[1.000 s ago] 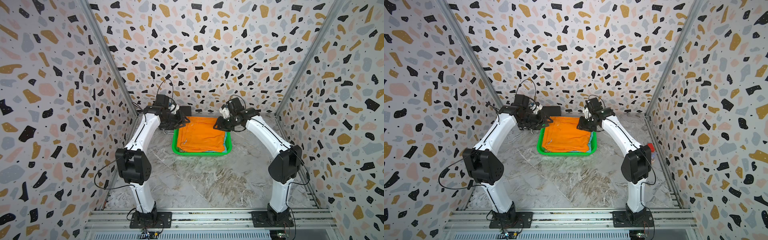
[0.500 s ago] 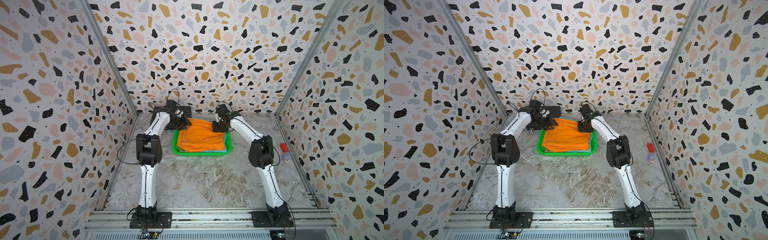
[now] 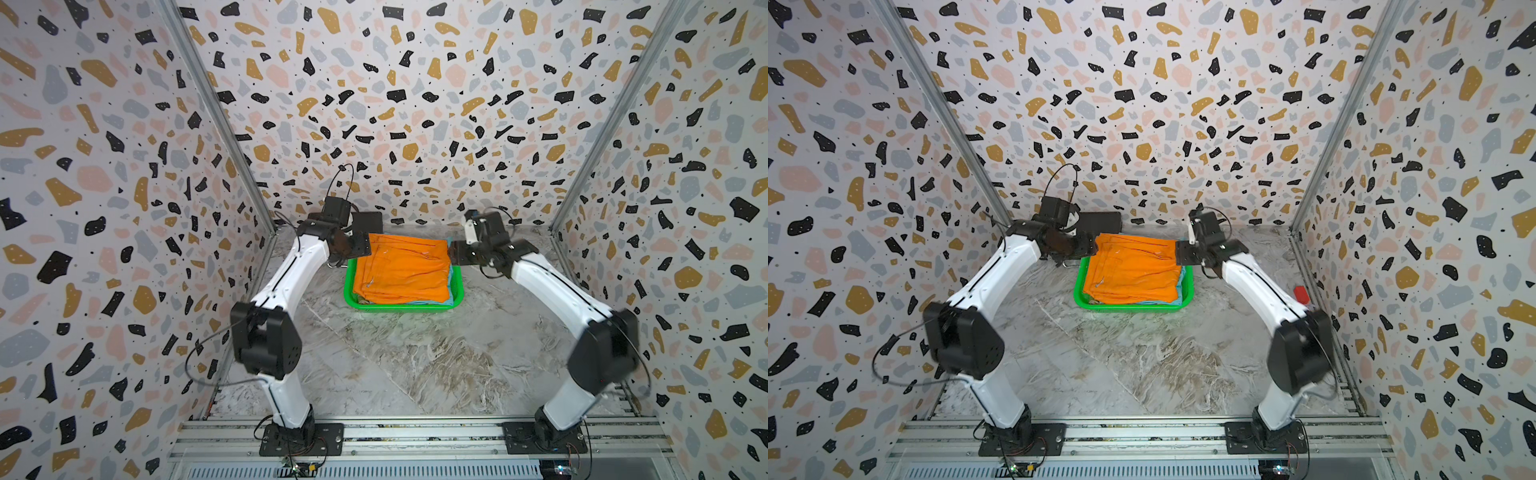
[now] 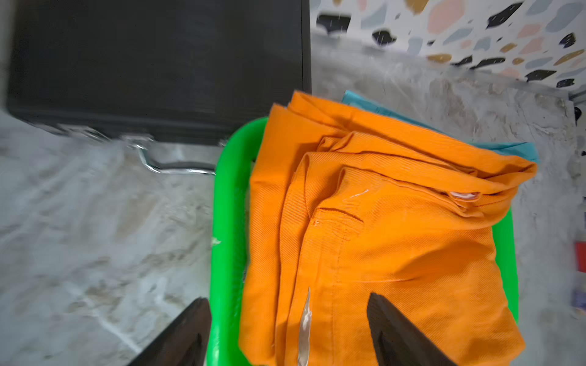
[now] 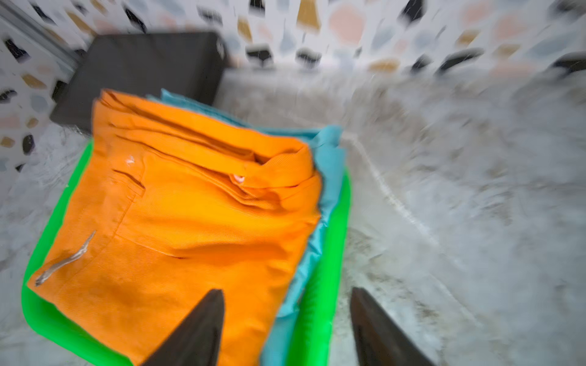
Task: Put the folded long pants in the basket
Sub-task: Place the long pant in the basket, then reset both arms
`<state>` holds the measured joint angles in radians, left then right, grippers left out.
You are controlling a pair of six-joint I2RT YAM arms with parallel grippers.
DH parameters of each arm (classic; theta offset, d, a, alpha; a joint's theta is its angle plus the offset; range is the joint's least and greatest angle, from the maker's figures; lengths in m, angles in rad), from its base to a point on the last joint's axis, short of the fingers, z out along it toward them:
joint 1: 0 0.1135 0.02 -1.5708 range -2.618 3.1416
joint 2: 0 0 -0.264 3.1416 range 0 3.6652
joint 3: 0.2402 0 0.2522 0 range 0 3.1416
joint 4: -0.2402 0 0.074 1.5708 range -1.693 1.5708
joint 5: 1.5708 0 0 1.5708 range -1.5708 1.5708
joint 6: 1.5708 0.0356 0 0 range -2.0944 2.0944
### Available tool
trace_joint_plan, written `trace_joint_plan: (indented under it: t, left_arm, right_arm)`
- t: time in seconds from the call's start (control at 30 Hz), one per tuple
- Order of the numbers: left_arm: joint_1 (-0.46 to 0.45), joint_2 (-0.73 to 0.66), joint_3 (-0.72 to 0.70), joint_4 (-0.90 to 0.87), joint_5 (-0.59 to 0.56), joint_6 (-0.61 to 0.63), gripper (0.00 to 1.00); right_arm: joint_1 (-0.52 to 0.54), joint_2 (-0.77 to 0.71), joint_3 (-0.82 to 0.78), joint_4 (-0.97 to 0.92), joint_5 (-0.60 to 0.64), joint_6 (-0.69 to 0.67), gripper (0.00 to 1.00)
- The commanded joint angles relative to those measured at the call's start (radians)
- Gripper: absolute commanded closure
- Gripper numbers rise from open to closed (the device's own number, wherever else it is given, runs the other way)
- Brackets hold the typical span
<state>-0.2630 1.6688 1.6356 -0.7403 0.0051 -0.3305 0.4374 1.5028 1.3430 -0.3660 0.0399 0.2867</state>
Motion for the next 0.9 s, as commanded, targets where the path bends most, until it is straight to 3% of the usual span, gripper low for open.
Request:
trace_joint_plan:
  t: [0.0,0.07,0.13,0.23,0.33,0.4,0.47,0.63,0.7,0.77,0.8,0.87]
  left_arm:
    - [-0.023,-0.214,-0.229,0.215,-0.245,0.091,0.16]
    - [-0.023,-0.375,-0.432,0.4,-0.281,0.135,0.13]
    - [-0.022,-0.548,-0.662,0.629,-0.315,0.188,0.0]
    - [-0.022,-0.716,-0.951,0.871,-0.362,0.289,0.0]
    - [-0.022,-0.794,-1.126,0.95,-0.521,0.258,0.0]
    - [-0.02,-0.792,-1.195,0.947,-0.642,0.144,0.0]
    - [-0.015,-0.746,-1.243,0.984,-0.691,0.079,0.0]
    - [-0.011,-0.631,-1.279,1.072,-0.798,0.095,0.0]
    - [-0.008,-0.547,-1.343,1.258,-0.841,0.11,0.0]
    - [-0.006,-0.516,-1.342,1.331,-0.724,0.209,0.0]
    - [0.002,-0.475,-1.345,1.407,-0.733,0.249,0.0]
    - [0.027,-0.403,-1.339,1.464,-0.735,0.244,0.0]
  right_arm:
    - [-0.002,-0.226,-0.273,0.292,0.241,-0.076,0.07]
    - [-0.004,-0.329,-0.439,0.385,0.308,-0.15,0.07]
    - [-0.004,-0.424,-0.616,0.51,0.332,-0.241,0.03]
    - [-0.004,-0.488,-0.808,0.613,0.35,-0.317,0.0]
    - [-0.003,-0.457,-0.859,0.603,0.458,-0.347,0.0]
    - [-0.014,-0.408,-0.888,0.648,0.567,-0.334,0.01]
    - [-0.043,-0.354,-0.928,0.746,0.574,-0.338,0.01]
    - [-0.129,-0.202,-0.96,0.916,0.587,-0.328,0.0]
    - [-0.164,-0.16,-0.973,1.049,0.51,-0.375,0.03]
    - [-0.196,-0.145,-1.014,1.175,0.466,-0.388,0.01]
    - [-0.225,-0.133,-1.036,1.217,0.436,-0.376,0.01]
    - [-0.34,0.001,-1.129,1.493,0.299,-0.295,0.0]
